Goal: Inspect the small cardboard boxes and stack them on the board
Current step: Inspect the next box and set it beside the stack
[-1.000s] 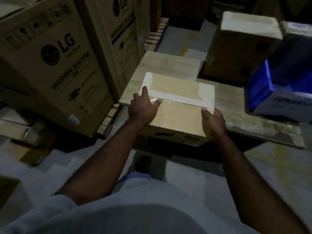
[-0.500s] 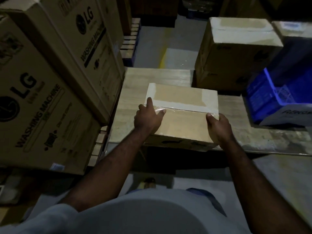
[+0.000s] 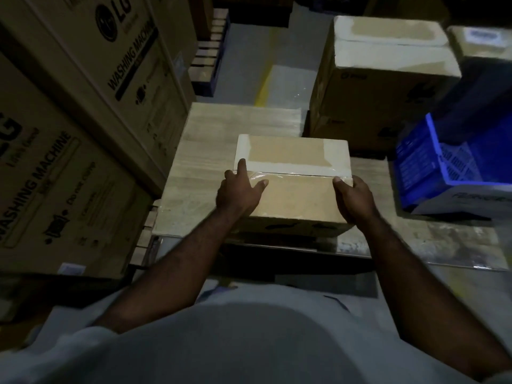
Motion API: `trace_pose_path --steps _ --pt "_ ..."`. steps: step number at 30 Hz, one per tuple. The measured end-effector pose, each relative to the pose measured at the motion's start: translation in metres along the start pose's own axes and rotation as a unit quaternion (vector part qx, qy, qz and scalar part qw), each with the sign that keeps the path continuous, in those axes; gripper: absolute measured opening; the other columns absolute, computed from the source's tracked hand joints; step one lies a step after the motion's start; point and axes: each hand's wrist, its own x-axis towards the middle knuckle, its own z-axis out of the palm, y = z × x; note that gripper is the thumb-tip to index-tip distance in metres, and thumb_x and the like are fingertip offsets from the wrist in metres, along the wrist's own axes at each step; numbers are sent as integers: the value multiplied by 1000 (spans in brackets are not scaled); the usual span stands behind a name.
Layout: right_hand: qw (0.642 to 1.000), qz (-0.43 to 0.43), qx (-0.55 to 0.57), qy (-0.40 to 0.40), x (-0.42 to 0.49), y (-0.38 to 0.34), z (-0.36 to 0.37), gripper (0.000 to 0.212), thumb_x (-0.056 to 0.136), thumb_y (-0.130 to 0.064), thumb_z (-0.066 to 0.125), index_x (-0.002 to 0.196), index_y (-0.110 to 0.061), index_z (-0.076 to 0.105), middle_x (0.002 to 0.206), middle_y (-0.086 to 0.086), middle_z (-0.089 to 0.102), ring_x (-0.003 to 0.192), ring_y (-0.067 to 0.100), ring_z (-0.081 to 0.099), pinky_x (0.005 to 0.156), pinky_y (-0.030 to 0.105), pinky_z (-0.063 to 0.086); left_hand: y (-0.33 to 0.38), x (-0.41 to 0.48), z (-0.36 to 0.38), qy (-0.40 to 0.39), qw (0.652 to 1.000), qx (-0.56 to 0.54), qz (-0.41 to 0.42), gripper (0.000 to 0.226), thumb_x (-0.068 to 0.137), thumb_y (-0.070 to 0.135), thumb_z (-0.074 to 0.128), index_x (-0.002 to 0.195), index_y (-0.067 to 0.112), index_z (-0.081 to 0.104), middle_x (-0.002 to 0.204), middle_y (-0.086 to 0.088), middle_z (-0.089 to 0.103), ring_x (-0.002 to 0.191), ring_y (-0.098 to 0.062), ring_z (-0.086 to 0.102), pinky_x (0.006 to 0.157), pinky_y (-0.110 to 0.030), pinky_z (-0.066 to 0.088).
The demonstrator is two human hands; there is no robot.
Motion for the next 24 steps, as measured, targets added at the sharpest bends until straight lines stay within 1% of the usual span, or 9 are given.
trace_pose_path --steps 3,4,5,7,9,12,16,21,24 --pt "1000 -13 -21 -8 12 1 -11 42 89 -52 63 125 -31 64 123 -3 71 114 25 66 106 54 52 2 -1 17 -18 1000 -12 -3 84 89 66 60 154 32 19 138 -17 47 120 -39 55 95 -47 52" --pt "999 -21 -27 -12 15 3 -13 36 91 -48 62 123 -32 64 122 -3 71 114 24 66 106 54 52 2 -2 22 -23 1000 -16 -5 85 88 65 61 153 33 19 138 -16 47 121 -38 55 96 -47 52" --pt "999 -28 -33 -14 16 4 -15 35 92 -47 62 124 -31 64 122 -3 71 114 24 66 106 53 52 3 -3 27 -27 999 -21 -7 86 87 64 63 153 34 19 139 -16 47 122 -37 55 97 -47 52" --pt "998 -37 -42 -21 17 8 -19 38 96 -40 64 131 -26 64 123 -4 70 114 23 65 106 50 52 5 -6 33 -33 999 -32 -11 88 86 62 66 155 34 18 144 -15 43 126 -36 53 101 -46 50" --pt "997 -46 -55 -25 14 9 -19 41 100 -30 65 139 -21 59 127 0 68 115 23 63 105 43 51 4 -4 33 -38 998 -44 -14 90 86 59 69 156 33 19 148 -15 41 129 -35 51 103 -45 48" --pt "995 -55 -78 -33 10 13 -19 46 99 -25 66 144 -20 54 135 5 66 118 27 62 99 35 48 2 0 35 -41 998 -49 -11 87 85 58 70 154 33 23 149 -14 39 130 -34 50 105 -44 47" --pt "991 -53 -124 -20 5 14 -13 50 100 -26 65 146 -21 47 138 9 65 123 34 61 98 35 46 0 2 36 -39 999 -28 -3 79 87 60 69 150 30 32 147 -13 38 129 -36 50 104 -44 48" --pt "990 -34 -137 -4 -1 12 -8 50 101 -27 66 147 -20 47 139 9 64 125 35 60 96 33 43 -7 5 32 -49 998 -26 27 72 89 58 68 147 29 36 142 -14 42 125 -36 52 102 -44 49" --pt "990 -28 -139 -1 -8 11 -1 50 102 -27 66 146 -18 47 139 9 64 125 34 60 93 31 42 -15 13 22 -58 997 -14 47 74 87 63 67 144 30 36 138 -13 45 123 -34 53 100 -45 50"
